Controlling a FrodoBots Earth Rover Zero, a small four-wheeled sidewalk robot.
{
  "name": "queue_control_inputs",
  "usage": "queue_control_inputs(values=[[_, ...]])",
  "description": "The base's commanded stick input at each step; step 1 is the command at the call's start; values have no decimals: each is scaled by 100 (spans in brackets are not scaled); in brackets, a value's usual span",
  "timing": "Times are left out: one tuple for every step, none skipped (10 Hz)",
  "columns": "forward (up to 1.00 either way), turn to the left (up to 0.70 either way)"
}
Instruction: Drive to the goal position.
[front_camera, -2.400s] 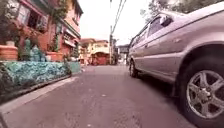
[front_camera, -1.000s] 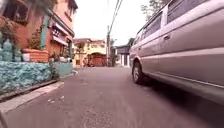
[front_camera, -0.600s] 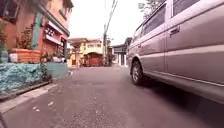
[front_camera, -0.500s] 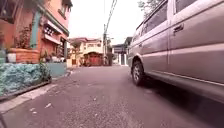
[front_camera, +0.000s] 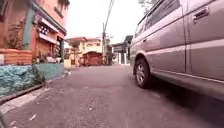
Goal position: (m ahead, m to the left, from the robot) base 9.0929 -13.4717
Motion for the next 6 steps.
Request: queue_control_inputs(values=[[70,0],[70,0],[70,0],[70,18],[70,35],[70,35]])
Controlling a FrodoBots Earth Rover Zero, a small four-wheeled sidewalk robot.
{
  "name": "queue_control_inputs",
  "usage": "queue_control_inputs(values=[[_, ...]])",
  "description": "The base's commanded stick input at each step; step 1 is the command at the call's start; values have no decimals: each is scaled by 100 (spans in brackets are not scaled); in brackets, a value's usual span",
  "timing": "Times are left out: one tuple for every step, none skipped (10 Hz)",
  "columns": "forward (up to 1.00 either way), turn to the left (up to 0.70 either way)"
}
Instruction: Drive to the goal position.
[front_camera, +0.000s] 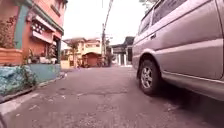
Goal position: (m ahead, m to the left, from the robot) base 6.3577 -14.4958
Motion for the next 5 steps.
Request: queue_control_inputs(values=[[70,35],[70,35],[70,1],[70,0],[70,0]])
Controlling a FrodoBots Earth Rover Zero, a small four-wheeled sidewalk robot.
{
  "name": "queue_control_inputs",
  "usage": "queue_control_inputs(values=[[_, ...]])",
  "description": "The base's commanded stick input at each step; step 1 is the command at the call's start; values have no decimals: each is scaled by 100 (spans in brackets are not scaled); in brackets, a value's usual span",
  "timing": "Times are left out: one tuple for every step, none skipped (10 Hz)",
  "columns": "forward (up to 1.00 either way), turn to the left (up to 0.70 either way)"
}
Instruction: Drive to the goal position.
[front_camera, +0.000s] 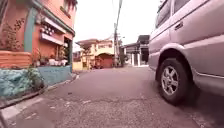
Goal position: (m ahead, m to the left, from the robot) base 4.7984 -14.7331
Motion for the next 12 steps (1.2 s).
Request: queue_control_inputs(values=[[70,0],[70,0],[70,0],[70,0],[70,0],[70,0],[70,0],[70,-13],[70,-32],[70,-35],[70,-35],[70,-35]])
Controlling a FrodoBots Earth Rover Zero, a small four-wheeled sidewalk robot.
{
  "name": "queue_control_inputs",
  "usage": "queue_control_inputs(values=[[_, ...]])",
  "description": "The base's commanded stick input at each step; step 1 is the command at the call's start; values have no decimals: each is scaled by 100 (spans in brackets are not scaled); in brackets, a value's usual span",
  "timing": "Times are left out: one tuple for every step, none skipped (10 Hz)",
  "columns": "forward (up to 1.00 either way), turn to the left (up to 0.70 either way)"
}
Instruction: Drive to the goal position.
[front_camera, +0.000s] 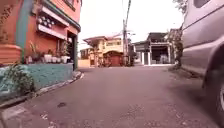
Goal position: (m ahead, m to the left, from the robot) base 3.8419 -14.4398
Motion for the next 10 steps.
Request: queue_control_inputs(values=[[70,0],[70,0],[70,0],[70,0],[70,0],[70,0],[70,0],[70,0],[70,0],[70,0]])
